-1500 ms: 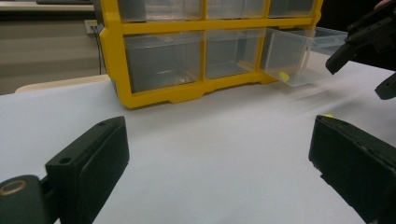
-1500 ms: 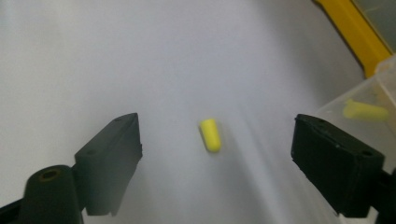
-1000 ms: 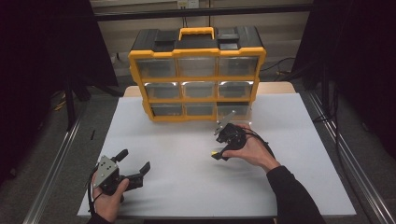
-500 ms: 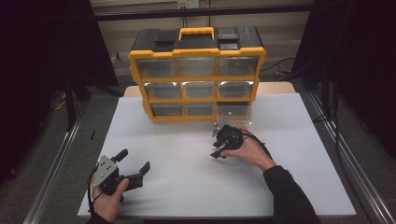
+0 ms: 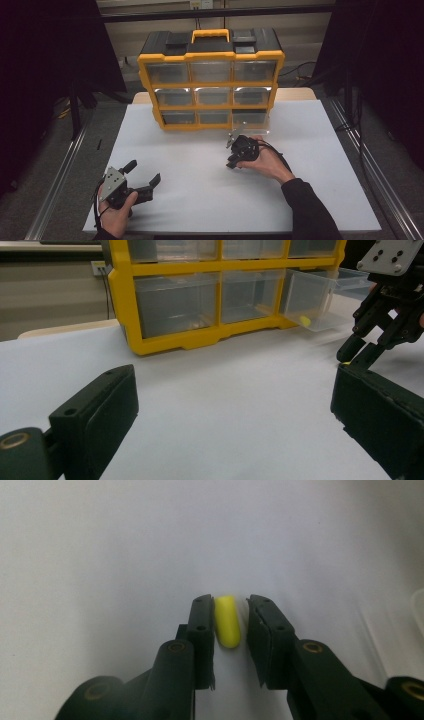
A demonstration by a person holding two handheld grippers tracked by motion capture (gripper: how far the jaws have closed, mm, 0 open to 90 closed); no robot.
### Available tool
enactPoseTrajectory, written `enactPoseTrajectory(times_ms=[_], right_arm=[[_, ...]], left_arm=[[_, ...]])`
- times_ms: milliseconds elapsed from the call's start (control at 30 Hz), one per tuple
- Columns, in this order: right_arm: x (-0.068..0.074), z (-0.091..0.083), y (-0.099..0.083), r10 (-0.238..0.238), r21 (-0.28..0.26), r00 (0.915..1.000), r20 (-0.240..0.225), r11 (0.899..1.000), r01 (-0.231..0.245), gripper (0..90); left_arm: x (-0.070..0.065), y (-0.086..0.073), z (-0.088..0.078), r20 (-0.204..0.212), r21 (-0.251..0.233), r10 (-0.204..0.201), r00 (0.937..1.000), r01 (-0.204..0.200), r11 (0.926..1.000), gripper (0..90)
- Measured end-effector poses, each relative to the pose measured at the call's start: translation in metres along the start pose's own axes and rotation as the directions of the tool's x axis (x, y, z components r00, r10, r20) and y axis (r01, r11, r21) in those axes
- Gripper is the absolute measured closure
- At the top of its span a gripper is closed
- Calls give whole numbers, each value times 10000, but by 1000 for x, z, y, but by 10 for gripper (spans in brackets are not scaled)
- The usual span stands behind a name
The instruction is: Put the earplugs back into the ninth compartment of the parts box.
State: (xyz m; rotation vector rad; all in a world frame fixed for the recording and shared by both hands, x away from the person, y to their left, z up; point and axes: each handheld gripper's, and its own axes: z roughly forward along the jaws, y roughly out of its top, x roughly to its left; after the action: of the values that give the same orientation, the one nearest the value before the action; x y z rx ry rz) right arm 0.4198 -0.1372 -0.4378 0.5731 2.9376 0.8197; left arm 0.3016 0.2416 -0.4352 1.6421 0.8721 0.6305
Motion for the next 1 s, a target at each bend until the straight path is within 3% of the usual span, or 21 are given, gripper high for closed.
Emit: enactPoseTrajectory(times_ms=[200,600,1000], right_arm=[[2,0,1,-98,47,10000,-12,9999,98,802],[2,-6,-1,18,-144,10000,32,9999,-17,807],[5,-20,0,9,-667,9999,171,9978,2,808]], left_arm=[[0,0,0,5,0,6,10000,-6,10000,51],[0,0,0,16,16,22,10000,-22,10000,51],[-1,0,1,23,-33,-100,9999,100,9999,50]])
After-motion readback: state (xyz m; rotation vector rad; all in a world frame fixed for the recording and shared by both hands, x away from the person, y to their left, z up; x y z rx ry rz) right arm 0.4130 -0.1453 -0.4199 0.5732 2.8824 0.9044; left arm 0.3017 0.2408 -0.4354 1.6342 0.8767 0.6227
